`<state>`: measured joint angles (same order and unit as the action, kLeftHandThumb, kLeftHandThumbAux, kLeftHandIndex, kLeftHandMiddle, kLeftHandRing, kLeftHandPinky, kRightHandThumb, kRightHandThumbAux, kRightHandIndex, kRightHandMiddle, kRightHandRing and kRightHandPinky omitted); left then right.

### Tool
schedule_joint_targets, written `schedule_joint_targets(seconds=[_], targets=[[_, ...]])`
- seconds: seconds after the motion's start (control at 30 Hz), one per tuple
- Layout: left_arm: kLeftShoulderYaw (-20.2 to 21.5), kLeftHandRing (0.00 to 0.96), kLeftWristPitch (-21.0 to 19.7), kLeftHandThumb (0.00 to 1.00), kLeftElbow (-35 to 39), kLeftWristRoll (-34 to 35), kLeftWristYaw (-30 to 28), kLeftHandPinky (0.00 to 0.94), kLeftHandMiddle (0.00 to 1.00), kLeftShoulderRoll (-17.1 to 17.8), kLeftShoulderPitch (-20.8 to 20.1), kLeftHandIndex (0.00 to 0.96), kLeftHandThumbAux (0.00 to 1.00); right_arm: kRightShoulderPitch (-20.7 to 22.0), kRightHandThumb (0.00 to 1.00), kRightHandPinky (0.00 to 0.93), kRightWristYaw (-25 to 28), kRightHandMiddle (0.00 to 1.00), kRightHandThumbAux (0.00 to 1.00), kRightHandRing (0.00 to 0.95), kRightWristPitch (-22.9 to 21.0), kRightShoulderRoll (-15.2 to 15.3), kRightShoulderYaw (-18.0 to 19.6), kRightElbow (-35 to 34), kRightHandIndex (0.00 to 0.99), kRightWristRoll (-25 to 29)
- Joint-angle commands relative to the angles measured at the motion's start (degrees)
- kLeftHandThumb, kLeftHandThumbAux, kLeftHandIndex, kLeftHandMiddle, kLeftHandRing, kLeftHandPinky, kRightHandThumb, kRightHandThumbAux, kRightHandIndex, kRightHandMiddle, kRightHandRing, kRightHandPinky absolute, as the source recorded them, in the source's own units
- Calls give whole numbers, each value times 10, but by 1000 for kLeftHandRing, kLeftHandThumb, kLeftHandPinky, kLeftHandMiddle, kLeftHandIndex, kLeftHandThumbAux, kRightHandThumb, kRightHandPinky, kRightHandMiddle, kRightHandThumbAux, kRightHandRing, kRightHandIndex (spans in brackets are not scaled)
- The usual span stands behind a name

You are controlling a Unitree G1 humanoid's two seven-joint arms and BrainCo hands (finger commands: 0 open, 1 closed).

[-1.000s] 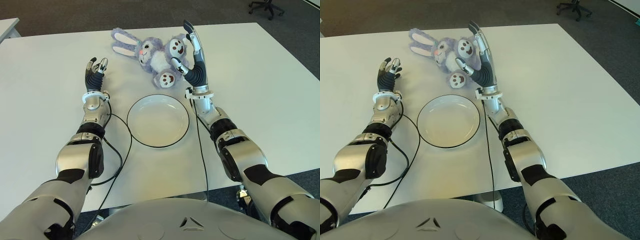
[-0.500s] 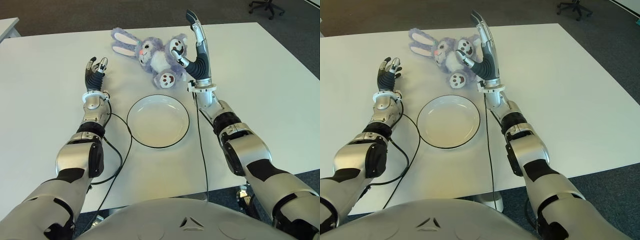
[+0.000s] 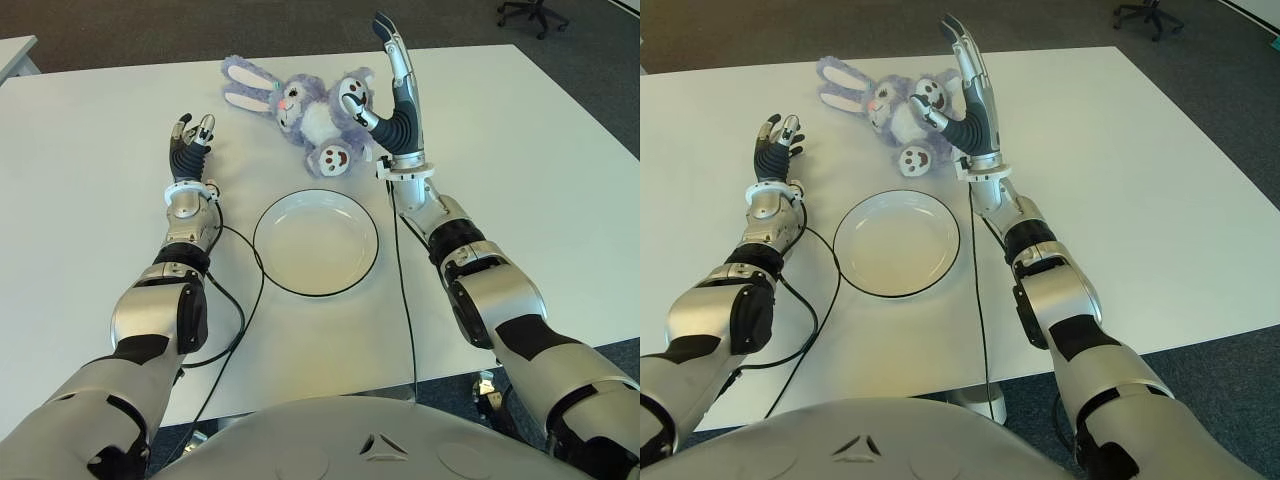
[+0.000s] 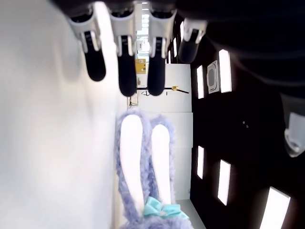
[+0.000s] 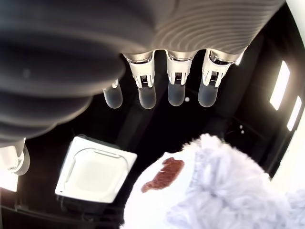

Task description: Put the doll into the plate.

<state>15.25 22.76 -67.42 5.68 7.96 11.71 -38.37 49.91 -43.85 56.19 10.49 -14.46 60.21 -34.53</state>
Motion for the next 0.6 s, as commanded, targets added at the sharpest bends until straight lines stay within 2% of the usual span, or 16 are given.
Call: schedule_joint_targets(seconds=[0.03, 0.37, 0.6], targets=[[3, 265, -32, 0, -36, 4, -7, 236, 258, -20, 48, 112, 419, 4, 299, 0, 3, 0, 339, 0, -6, 3, -4, 2, 0, -3], [-2, 254, -30, 0, -35, -1, -6, 226, 253, -17, 48, 118, 418, 9, 304, 6, 15, 0, 351, 0, 0, 3, -5, 5, 0, 4], [-4, 262, -32, 0, -34, -3, -3, 227, 258, -16, 47, 122, 414, 13, 294, 50, 34, 0, 375, 0, 9, 2, -8, 12, 0, 8]])
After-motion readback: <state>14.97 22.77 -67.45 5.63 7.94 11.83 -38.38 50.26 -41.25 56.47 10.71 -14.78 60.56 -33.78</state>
